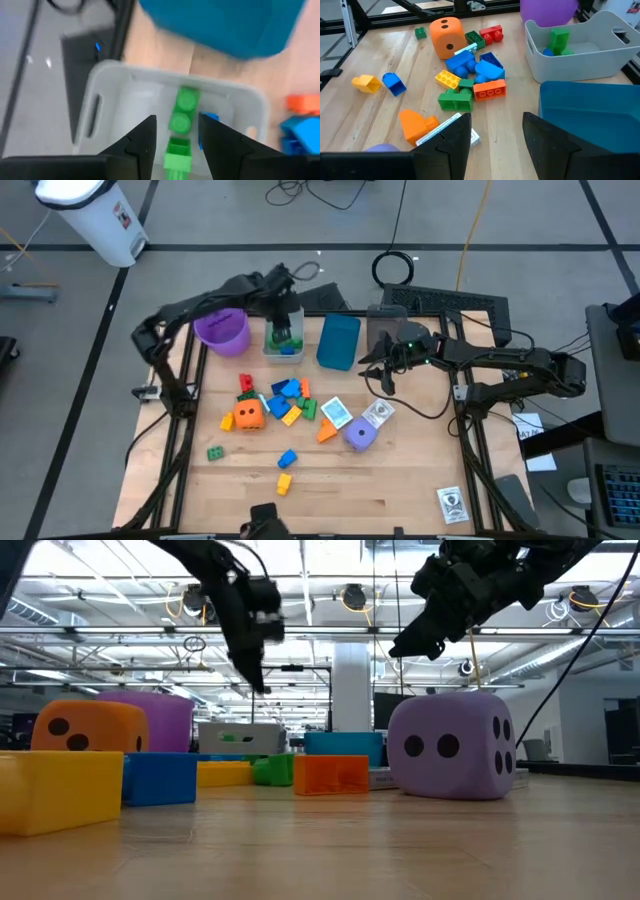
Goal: Pick & Place Toys
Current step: Put the purple dice into the blue bin
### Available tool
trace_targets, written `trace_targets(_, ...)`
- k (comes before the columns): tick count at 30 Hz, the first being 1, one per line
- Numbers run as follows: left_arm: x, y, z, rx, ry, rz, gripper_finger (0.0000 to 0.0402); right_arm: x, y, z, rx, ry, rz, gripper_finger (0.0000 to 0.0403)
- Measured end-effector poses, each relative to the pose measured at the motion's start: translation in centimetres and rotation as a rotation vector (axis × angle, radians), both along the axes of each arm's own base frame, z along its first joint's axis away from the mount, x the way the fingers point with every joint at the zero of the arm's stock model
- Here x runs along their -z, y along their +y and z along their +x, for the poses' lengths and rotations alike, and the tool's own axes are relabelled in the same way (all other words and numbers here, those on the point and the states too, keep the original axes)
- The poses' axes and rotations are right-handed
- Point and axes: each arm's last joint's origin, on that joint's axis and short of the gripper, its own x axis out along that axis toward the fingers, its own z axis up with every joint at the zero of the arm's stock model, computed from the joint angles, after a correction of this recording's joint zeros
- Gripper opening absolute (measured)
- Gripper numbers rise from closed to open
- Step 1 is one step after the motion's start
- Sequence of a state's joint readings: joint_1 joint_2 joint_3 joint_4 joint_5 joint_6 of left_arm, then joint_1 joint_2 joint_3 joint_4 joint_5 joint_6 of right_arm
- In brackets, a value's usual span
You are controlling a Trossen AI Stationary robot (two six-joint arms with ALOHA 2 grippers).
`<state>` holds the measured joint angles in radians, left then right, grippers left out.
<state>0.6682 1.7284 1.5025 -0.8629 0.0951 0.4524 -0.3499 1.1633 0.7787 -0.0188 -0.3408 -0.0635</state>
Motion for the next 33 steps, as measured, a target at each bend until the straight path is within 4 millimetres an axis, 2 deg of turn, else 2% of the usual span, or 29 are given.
trace_targets(2,-2.2,-0.8,-0.8,0.020,-0.077,0.021,0.0156,0.4,0.3,0.0,-0.010,-0.002,-0.001,0.0169)
trace_targets(6,-5.8,-2.5,-2.7,0.088,-0.238,0.010,0.0156,2.4,1.0,-0.2,-0.026,-0.069,0.000,0.0169)
trace_targets(9,-7.0,-3.8,-3.5,0.159,-0.386,-0.012,0.0157,4.0,1.7,-0.8,-0.004,-0.189,0.004,0.0169)
trace_targets(14,-5.4,-5.8,-3.1,0.225,-0.581,-0.010,0.0157,6.1,3.0,-2.4,0.088,-0.367,-0.042,0.0169)
trace_targets(17,-3.9,-7.0,-2.2,0.235,-0.694,-0.005,0.0157,7.1,3.6,-3.2,0.151,-0.395,-0.066,0.0169)
trace_targets(20,-2.7,-8.3,-1.1,0.255,-0.813,0.001,0.0157,7.8,4.0,-3.6,0.201,-0.371,-0.111,0.0169)
trace_targets(25,-1.8,-10.4,0.4,0.208,-0.963,0.124,0.0157,8.7,4.2,-3.6,0.227,-0.317,-0.164,0.0169)
trace_targets(28,-1.9,-11.3,1.2,0.178,-1.024,0.189,0.0157,9.4,4.0,-3.4,0.225,-0.275,-0.191,0.0169)
trace_targets(33,-2.1,-12.6,2.2,0.188,-1.103,0.180,0.0157,10.6,3.8,-3.1,0.225,-0.204,-0.194,0.0169)
